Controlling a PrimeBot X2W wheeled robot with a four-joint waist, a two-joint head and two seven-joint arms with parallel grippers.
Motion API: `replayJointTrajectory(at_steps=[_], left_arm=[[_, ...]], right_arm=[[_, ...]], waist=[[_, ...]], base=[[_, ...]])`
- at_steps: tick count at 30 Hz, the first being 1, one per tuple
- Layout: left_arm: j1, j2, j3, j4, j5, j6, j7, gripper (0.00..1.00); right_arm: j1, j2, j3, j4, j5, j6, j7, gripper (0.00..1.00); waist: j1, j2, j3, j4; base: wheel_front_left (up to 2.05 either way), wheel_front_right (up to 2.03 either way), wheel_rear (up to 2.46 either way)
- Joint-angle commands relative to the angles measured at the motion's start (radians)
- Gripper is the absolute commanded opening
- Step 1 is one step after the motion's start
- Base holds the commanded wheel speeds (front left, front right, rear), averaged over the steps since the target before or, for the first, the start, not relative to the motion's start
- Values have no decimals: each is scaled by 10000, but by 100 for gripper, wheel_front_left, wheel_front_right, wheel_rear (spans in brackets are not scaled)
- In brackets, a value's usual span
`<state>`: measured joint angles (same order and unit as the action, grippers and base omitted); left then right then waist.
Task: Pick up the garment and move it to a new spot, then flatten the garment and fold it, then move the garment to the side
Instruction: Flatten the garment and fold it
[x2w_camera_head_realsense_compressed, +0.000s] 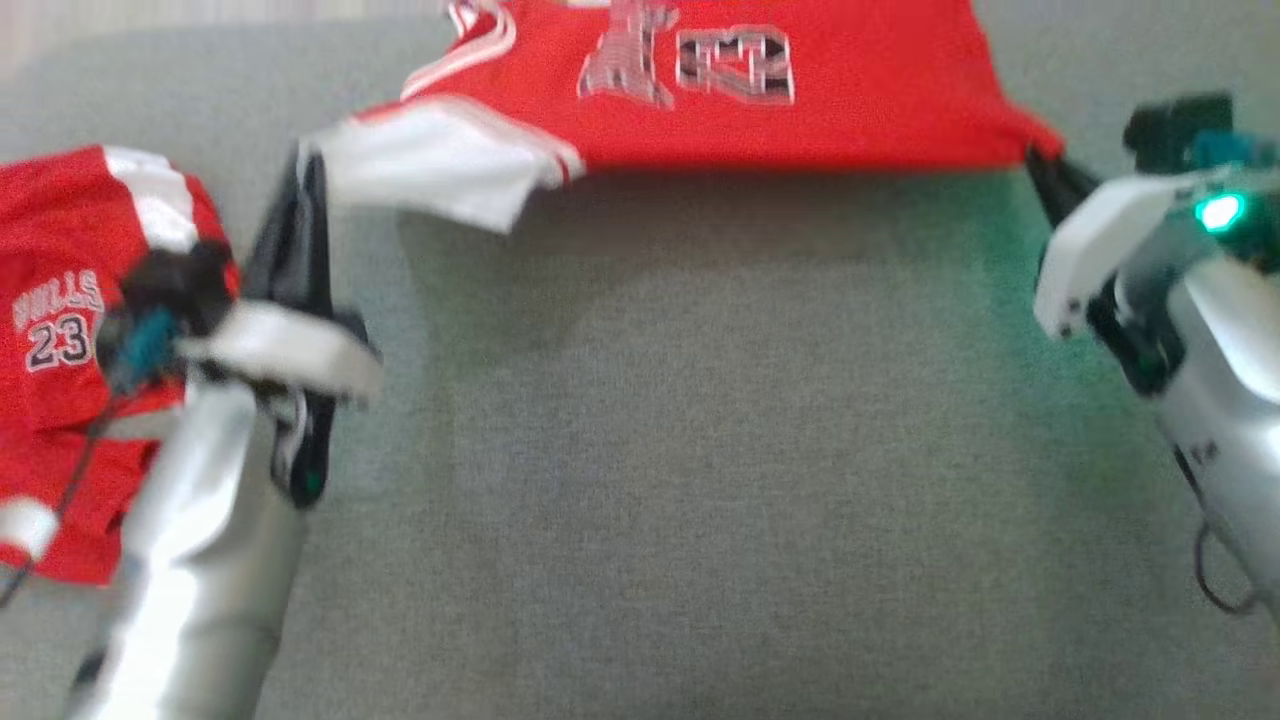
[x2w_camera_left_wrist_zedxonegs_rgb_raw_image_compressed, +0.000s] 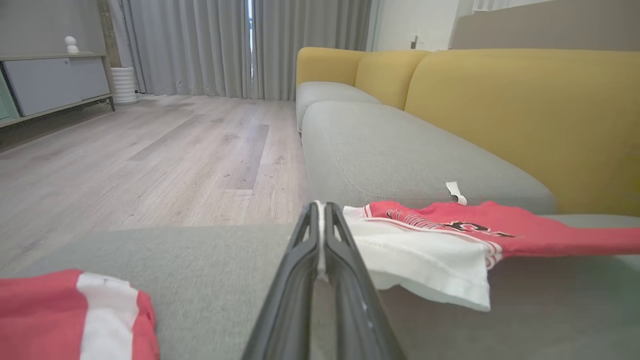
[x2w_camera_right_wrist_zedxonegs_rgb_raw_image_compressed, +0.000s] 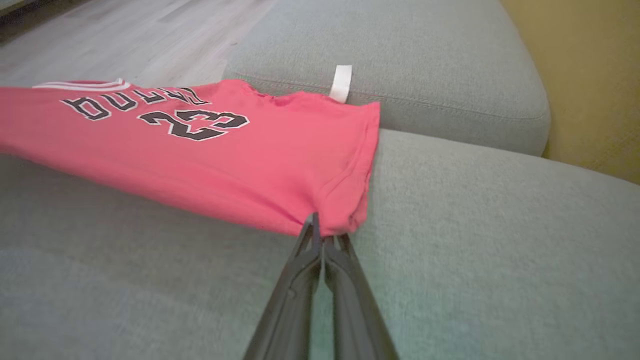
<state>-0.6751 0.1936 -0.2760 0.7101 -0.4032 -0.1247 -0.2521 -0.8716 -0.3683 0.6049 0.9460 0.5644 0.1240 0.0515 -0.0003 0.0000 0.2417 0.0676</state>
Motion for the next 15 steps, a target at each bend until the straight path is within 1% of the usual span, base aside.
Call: replayJointTrajectory(at_steps=[1, 5, 9, 15], left_arm=[[-12, 571, 210, -532, 14, -45, -92, 0], [1165, 995, -86, -1544, -98, -52, 180, 0], [2334, 1456, -330, -2744, -125, -47, 641, 0], [4105, 2003, -387, -4725, -269, 248, 1463, 0]], right_arm=[[215, -356, 240, -444, 304, 67, 120, 0], [1013, -1106, 1058, -1406, 1187, 67, 660, 0], [1748, -1754, 1562, -2221, 1942, 67, 983, 0], [2786, -2497, 1993, -3235, 2767, 67, 1403, 0]], waist=[[3, 0, -448, -5], [3, 0, -915, -6], [3, 0, -1379, 25], [3, 0, -2073, 38]], base=[[0, 0, 0], [0, 0, 0], [0, 0, 0], [0, 0, 0]])
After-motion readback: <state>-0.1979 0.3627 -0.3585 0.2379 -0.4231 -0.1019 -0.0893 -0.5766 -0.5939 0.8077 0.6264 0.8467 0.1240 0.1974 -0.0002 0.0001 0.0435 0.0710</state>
